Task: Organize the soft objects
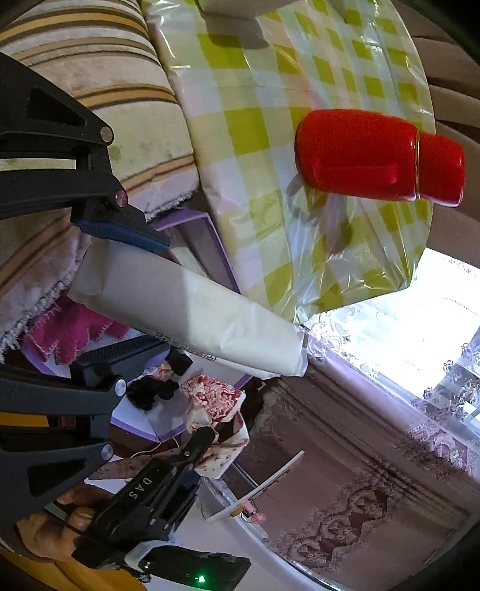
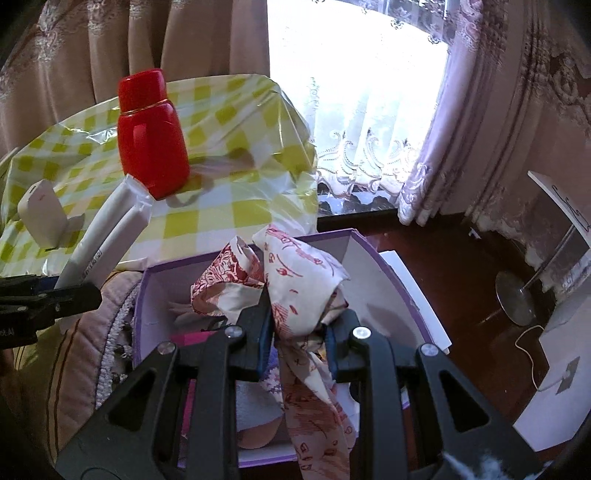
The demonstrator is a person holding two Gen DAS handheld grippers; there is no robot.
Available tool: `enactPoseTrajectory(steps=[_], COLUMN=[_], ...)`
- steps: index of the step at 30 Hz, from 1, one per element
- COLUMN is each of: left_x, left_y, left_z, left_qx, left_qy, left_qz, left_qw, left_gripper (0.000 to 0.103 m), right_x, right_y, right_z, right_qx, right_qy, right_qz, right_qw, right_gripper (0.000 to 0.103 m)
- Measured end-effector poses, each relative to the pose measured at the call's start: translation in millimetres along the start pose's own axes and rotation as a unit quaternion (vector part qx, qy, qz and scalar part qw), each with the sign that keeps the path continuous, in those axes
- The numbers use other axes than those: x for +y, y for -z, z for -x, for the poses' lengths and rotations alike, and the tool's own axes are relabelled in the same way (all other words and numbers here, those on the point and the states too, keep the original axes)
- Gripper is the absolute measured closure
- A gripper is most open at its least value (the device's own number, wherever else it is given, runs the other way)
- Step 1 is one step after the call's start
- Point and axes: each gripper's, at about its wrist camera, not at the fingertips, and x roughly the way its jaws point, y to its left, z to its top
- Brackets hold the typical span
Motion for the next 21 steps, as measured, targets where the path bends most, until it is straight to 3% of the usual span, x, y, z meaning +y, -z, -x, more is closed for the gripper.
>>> enactPoseTrajectory(steps=[12,16,21], left_x=[-4.6,-0.2,-0.6], left_y=[-12.9,-7.2,11.2], left_z=[-14.6,-13.0,-1.7], left_qx=[0.002,0.008,0.024], left_qy=[0.014,0.021,0.019], left_qz=[-0.001,0.012,0.016], left_qw=[0.9999,0.9997,0.9994], left_gripper=[0.052,0.040,0.032], right_x=[-5.2,-5.1,-5.7], right_y=[0.9,0.5,8.2], right_z=[-3.1,-3.4,0.0], right_qx=[0.004,0.010,0.019], right_qy=[0.007,0.008,0.021], right_qz=[-0.008,-0.009,-0.011], right_qw=[1.000,1.000,1.000], right_gripper=[0.073,0.057,0.038])
